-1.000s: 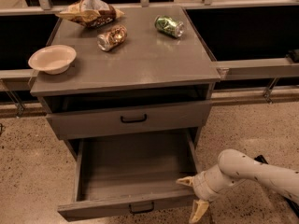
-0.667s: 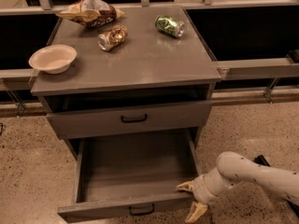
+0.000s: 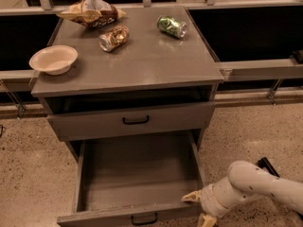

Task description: Open middle drawer

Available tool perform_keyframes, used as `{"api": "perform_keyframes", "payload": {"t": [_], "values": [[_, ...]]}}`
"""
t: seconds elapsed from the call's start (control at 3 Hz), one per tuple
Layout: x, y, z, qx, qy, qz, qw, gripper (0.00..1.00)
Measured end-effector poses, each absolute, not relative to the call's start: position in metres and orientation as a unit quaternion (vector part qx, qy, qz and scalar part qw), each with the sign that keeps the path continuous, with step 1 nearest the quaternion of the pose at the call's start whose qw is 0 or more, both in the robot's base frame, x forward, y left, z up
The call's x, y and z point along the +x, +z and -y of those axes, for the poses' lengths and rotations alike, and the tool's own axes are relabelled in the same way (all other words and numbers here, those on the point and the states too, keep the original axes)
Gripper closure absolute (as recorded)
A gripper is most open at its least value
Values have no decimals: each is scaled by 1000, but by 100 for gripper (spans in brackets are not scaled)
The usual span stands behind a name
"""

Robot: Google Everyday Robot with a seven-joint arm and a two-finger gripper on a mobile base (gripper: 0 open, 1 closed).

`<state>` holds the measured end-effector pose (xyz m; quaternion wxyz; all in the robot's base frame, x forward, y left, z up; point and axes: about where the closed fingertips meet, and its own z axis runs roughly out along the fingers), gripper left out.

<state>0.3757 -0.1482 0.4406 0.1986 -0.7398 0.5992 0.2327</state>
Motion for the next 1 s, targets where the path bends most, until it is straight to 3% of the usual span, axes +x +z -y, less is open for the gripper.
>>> {"api": "perform_keyframes", "payload": {"t": [0.67,1.0], "values": [[352,521,150,-768,175,-567,242,4],[353,526,150,-770,170,-565,243,0]]}}
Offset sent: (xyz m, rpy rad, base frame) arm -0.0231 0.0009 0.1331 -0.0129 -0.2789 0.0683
